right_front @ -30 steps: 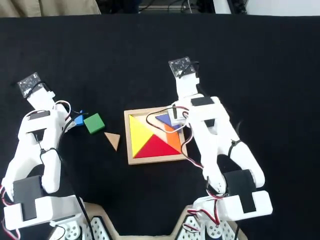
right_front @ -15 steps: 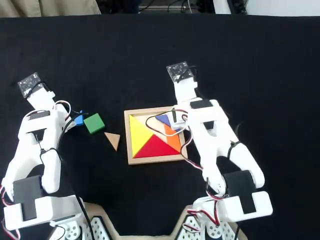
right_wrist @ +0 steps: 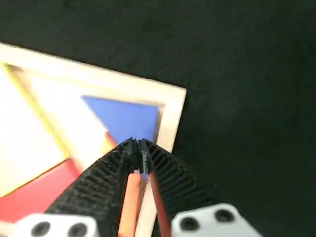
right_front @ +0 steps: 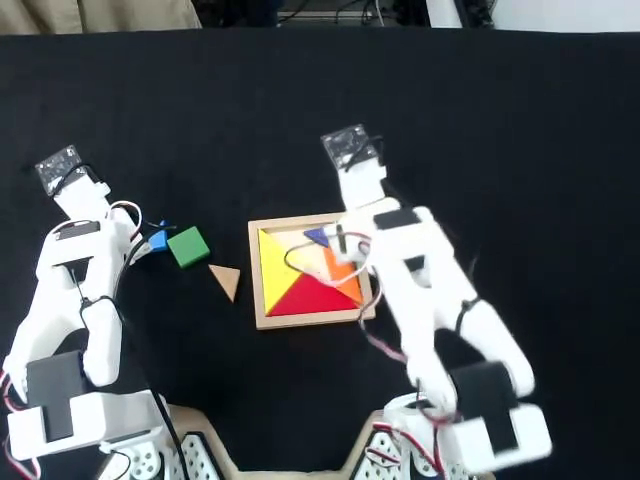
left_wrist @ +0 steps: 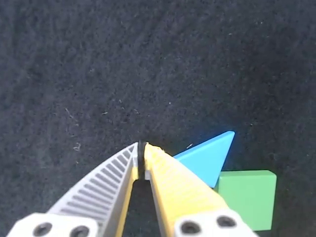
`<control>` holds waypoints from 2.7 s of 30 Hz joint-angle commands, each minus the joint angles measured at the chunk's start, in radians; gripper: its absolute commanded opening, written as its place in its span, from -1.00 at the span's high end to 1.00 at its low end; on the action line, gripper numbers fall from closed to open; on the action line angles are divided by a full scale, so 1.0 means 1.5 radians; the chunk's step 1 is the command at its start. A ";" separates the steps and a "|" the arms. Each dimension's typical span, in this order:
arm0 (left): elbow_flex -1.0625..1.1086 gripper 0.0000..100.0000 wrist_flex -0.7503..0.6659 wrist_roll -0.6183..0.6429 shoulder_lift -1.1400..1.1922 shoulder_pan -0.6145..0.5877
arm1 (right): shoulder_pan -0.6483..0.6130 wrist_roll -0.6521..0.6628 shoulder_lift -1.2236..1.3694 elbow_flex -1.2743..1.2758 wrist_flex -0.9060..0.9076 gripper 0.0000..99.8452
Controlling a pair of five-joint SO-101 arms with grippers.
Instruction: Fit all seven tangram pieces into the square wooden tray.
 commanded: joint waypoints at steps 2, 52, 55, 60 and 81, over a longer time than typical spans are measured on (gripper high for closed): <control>-0.006 0.94 -0.010 -0.006 -0.020 0.009 | -0.069 0.020 -0.079 0.040 -0.010 0.98; 0.040 0.63 0.234 -0.059 -0.235 0.348 | 0.047 0.051 -0.139 0.148 -0.181 0.98; 0.040 0.63 0.209 -0.076 -0.208 0.349 | 0.047 0.051 -0.139 0.149 -0.180 0.98; 0.043 0.63 0.153 -0.242 -0.198 0.325 | 0.047 0.052 -0.139 0.155 -0.185 0.98; -0.033 0.94 0.114 -0.623 -0.070 0.311 | 0.048 0.055 -0.063 0.124 -0.204 0.98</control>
